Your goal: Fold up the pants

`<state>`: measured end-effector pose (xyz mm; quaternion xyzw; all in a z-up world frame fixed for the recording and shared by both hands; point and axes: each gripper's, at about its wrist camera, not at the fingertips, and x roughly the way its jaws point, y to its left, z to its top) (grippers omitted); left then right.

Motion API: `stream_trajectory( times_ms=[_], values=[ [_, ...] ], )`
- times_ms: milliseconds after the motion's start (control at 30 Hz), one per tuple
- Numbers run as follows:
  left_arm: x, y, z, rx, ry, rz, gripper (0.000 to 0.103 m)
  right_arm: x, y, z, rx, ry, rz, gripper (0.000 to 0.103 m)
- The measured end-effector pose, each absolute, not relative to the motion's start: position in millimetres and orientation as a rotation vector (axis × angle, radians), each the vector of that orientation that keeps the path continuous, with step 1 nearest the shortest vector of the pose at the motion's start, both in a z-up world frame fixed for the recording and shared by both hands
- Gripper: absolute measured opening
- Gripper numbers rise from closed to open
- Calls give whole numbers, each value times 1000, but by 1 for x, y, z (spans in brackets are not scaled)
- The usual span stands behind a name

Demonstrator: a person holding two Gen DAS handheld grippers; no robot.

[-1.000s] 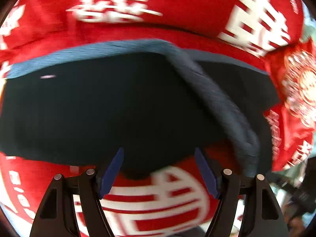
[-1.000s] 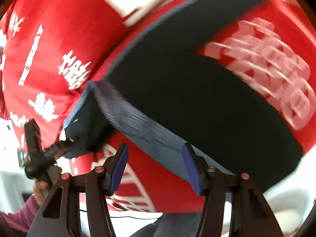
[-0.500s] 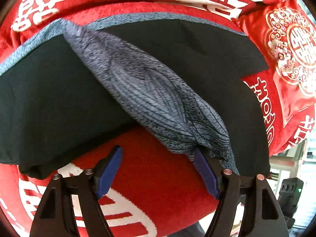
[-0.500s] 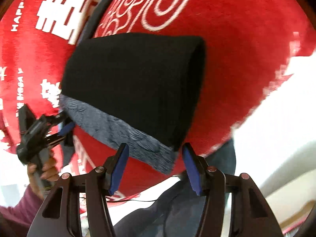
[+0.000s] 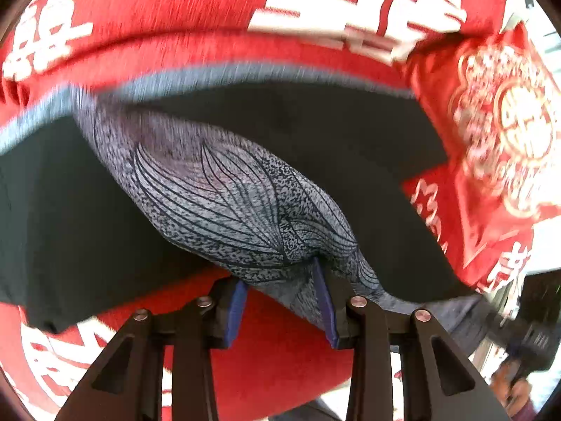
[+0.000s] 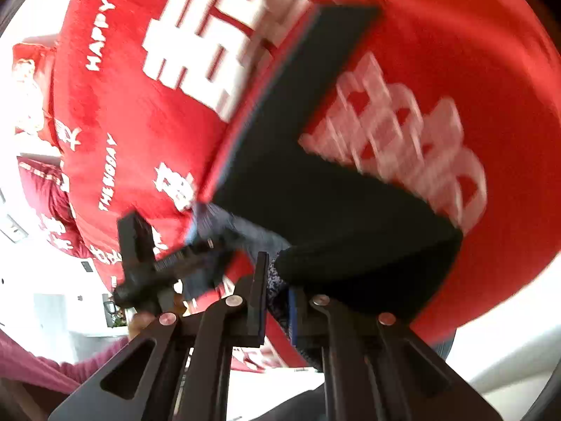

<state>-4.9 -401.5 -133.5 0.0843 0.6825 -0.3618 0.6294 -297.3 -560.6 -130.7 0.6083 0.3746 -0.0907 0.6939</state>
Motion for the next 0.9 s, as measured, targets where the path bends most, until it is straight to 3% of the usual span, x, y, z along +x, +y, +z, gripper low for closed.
stream_trajectory(
  times_ms=[100,133,200,400,433,467,500,533,633,800,900],
  values=[
    [15,-428,-118,194,1505,-835,41,-265,-610,-113,1291,815,-186,9],
    [23,-435,-111,203,1479,-829,48,-253,-625,-109,1264,820,-191,10],
    [36,-449,-97,222,1408,-801,73,-227,-657,-105,1217,838,-216,10],
    [81,-433,-81,295,1274,-658,74,-151,-725,-108,988,999,-317,15],
    [86,-431,-87,311,1280,-625,74,-136,-729,-109,930,1047,-348,27],
    [93,-423,-99,334,1292,-571,74,-125,-730,-110,860,1092,-381,50],
    [98,-415,-113,364,1301,-514,74,-115,-728,-109,778,1122,-411,62],
    [101,-406,-128,398,1316,-458,74,-108,-722,-102,682,1122,-435,82],
    [102,-388,-171,439,1399,-355,74,-105,-702,-84,534,1081,-448,84],
    [101,-368,-190,398,1410,-300,86,-149,-677,-116,738,1130,-453,84],
    [105,-367,-193,381,1423,-295,86,-173,-682,-157,905,1201,-544,69]
  ],
)
